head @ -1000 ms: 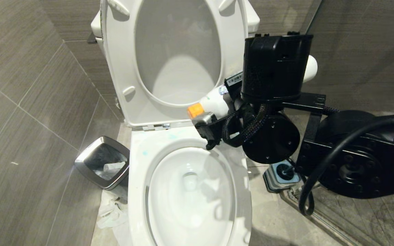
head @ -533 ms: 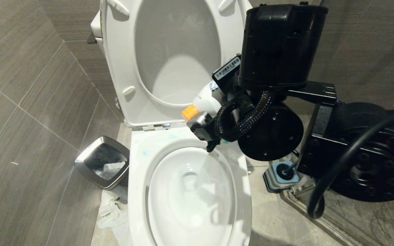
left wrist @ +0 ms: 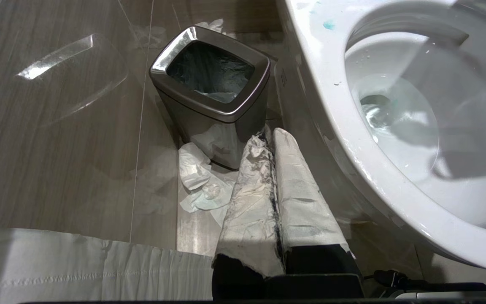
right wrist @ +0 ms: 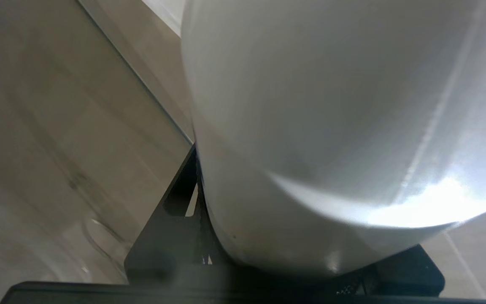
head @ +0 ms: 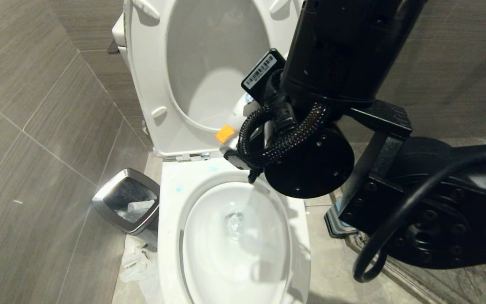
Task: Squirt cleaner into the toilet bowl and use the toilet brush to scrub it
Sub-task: Pour in the cleaning agent
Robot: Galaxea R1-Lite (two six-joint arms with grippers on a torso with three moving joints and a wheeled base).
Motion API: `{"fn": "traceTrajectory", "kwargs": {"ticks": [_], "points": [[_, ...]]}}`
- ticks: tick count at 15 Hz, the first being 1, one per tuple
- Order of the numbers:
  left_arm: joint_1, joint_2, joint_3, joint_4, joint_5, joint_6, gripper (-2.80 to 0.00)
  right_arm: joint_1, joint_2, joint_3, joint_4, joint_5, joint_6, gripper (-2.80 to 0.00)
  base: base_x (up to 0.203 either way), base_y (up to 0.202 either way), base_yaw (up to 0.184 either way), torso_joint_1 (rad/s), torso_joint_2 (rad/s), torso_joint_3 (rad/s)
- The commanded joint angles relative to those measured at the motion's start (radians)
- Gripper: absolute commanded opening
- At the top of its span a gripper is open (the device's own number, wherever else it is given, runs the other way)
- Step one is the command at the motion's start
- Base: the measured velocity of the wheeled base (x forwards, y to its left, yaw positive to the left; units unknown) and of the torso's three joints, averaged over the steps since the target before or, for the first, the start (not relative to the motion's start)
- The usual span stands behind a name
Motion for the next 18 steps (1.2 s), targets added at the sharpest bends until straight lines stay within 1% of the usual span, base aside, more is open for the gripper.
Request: {"fn": "traceTrajectory", "kwargs": {"ticks": [1, 2, 3, 5, 9, 14, 18], "points": [[-0.001, 0.001, 0.0, 0.0, 0.0, 0.0, -2.8, 0.019, 0.03, 0.002, -0.105, -0.016, -0.133, -2.8, 0.0, 0.0, 0.0, 0.0, 0.0, 0.0], [0.0, 0.001, 0.0, 0.0, 0.0, 0.0, -2.8, 0.028, 0.041, 0.002, -0.151, -0.023, -0.179, -2.8, 0.0, 0.0, 0.0, 0.0, 0.0, 0.0], [0.0, 0.001, 0.0, 0.0, 0.0, 0.0, -2.8, 0.032, 0.052, 0.001, -0.19, -0.028, -0.188, -2.8, 0.0, 0.0, 0.0, 0.0, 0.0, 0.0], [0.0, 0.001, 0.0, 0.0, 0.0, 0.0, -2.8, 0.042, 0.067, -0.003, -0.256, -0.029, -0.189, -2.8, 0.0, 0.0, 0.0, 0.0, 0.0, 0.0], [0.0, 0.001, 0.0, 0.0, 0.0, 0.0, -2.8, 0.056, 0.084, 0.006, -0.359, -0.059, -0.189, -2.8, 0.0, 0.0, 0.0, 0.0, 0.0, 0.0], [0.0, 0.001, 0.0, 0.0, 0.0, 0.0, -2.8, 0.071, 0.083, 0.007, -0.363, -0.065, -0.189, -2.8, 0.0, 0.0, 0.0, 0.0, 0.0, 0.0], [0.0, 0.001, 0.0, 0.0, 0.0, 0.0, -2.8, 0.127, 0.056, 0.053, -0.391, -0.105, -0.189, -2.8, 0.0, 0.0, 0.0, 0.0, 0.0, 0.0]]}}
